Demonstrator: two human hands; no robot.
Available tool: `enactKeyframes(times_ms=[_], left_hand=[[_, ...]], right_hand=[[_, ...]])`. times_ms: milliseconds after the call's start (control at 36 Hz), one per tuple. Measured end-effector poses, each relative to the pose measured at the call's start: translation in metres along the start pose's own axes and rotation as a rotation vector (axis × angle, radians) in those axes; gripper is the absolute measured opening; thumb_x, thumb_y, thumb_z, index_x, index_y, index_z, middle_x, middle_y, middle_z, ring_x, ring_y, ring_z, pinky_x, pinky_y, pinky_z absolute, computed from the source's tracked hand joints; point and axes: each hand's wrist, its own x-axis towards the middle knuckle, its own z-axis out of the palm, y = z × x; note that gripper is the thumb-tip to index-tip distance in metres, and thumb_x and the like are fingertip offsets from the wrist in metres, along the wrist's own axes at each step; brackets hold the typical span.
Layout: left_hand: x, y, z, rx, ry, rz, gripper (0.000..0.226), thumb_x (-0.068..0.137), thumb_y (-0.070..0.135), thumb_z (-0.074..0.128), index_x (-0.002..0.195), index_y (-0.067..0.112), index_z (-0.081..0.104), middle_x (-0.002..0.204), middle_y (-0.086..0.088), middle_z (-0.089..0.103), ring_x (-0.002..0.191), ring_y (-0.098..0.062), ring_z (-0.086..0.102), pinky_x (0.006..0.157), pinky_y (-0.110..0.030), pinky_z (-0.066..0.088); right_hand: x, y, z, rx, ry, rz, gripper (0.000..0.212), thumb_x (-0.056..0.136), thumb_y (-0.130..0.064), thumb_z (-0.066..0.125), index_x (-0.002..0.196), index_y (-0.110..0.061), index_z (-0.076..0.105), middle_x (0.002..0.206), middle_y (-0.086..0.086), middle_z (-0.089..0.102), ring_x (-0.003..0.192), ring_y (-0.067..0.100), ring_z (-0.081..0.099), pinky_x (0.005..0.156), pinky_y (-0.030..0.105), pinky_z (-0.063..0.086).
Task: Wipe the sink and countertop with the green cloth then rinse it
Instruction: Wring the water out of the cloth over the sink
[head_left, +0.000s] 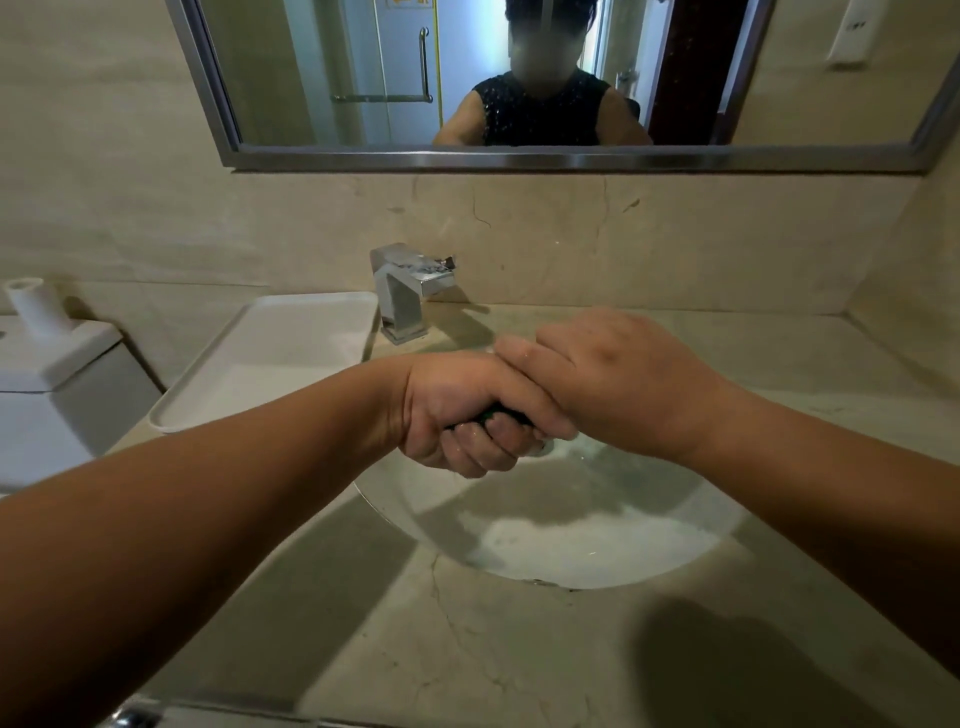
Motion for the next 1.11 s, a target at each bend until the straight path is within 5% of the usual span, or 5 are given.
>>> enactKeyframes(times_ms=[111,417,556,833,1111], left_hand=[[0.008,0.008,0.000,0.211,0.312,-0.061,0.043,0.080,0.033,0.074,0.057,0.024,0.040,0.062,-0.004,0.025,0.049,-0.017,0.014,0.054,-0.034,0.001],[0.035,0.017,0.011,1.004,0.915,-0.001,0.039,0.098,0.016,0.059,0.065,0.017,0.040,0.060,-0.005,0.045,0.052,-0.024,0.038,0.044,-0.025,0.031],[0.040,0.018,0.009,1.410,0.936,-0.009,0.034,0.102,0.012,0.053,0.071,0.016,0.041,0.067,0.001,0.040,0.055,-0.017,0.035,0.044,-0.024,0.022],[0.040,0.013,0.011,1.492,1.060,-0.048,0.026,0.098,0.008,0.054,0.123,0.013,0.064,0.077,0.003,0.048,0.071,-0.024,0.051,0.046,-0.030,0.027],[0.028,0.001,-0.004,1.354,1.089,0.184,0.026,0.093,0.018,0.064,0.112,0.016,0.046,0.075,0.002,0.048,0.067,-0.026,0.054,0.050,-0.036,0.041]], right_hand=[[0.004,0.001,0.002,0.003,-0.240,0.161,0.017,0.072,-0.011,0.073,0.079,-0.012,0.058,0.058,0.008,0.054,0.041,0.030,0.045,0.041,0.027,0.029],[0.023,0.002,0.006,-0.040,-0.714,0.465,0.021,0.088,-0.014,0.057,0.102,-0.023,0.070,0.068,-0.003,0.045,0.051,0.017,0.041,0.047,0.026,0.032],[0.019,0.004,0.013,0.078,-0.730,0.530,0.012,0.088,-0.015,0.054,0.078,-0.018,0.059,0.068,0.000,0.053,0.053,0.020,0.048,0.047,0.026,0.033],[0.017,0.002,0.024,0.346,-0.738,0.650,0.011,0.086,-0.022,0.062,0.083,-0.011,0.063,0.069,0.008,0.062,0.056,0.025,0.047,0.049,0.031,0.034],[0.014,0.005,0.020,0.351,-0.727,0.671,0.017,0.086,-0.035,0.067,0.088,-0.023,0.056,0.076,-0.003,0.060,0.069,0.020,0.057,0.055,0.032,0.040]])
